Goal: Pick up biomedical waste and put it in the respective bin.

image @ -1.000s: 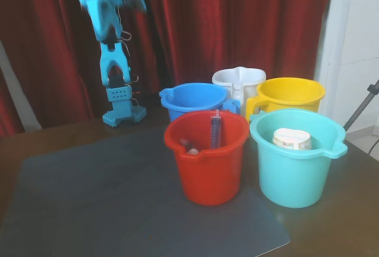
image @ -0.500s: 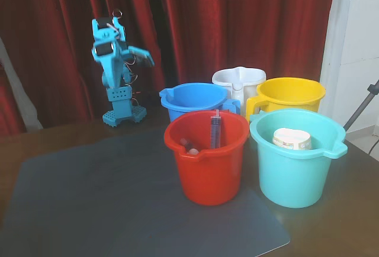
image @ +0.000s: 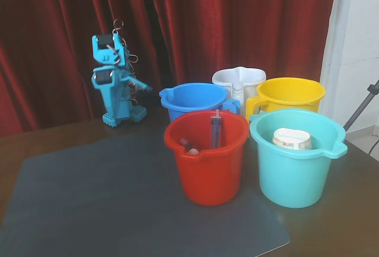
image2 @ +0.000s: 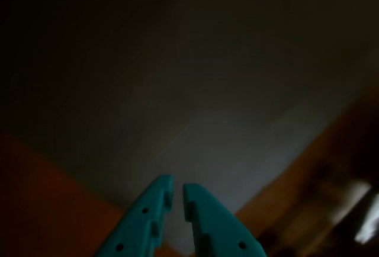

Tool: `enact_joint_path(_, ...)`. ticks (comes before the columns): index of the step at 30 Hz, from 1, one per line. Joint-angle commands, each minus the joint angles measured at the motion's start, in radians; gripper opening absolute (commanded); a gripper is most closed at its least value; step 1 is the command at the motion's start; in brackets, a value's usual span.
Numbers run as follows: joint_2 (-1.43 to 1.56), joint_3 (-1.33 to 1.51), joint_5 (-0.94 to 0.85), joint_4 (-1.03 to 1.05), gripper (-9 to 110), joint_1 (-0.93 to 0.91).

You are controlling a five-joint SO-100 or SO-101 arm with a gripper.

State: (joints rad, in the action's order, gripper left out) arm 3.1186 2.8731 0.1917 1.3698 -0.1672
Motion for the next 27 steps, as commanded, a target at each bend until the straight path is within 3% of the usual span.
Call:
enact_joint_path(1, -0.006, 0.051, -0.003, -0.051, 1, -0.066)
enact_joint_path(9, -0.006, 0.061, 0.011, -0.072, 0, -0.186)
enact_joint_path(27, -0.006, 0.060, 0.011, -0.072, 0, -0.184)
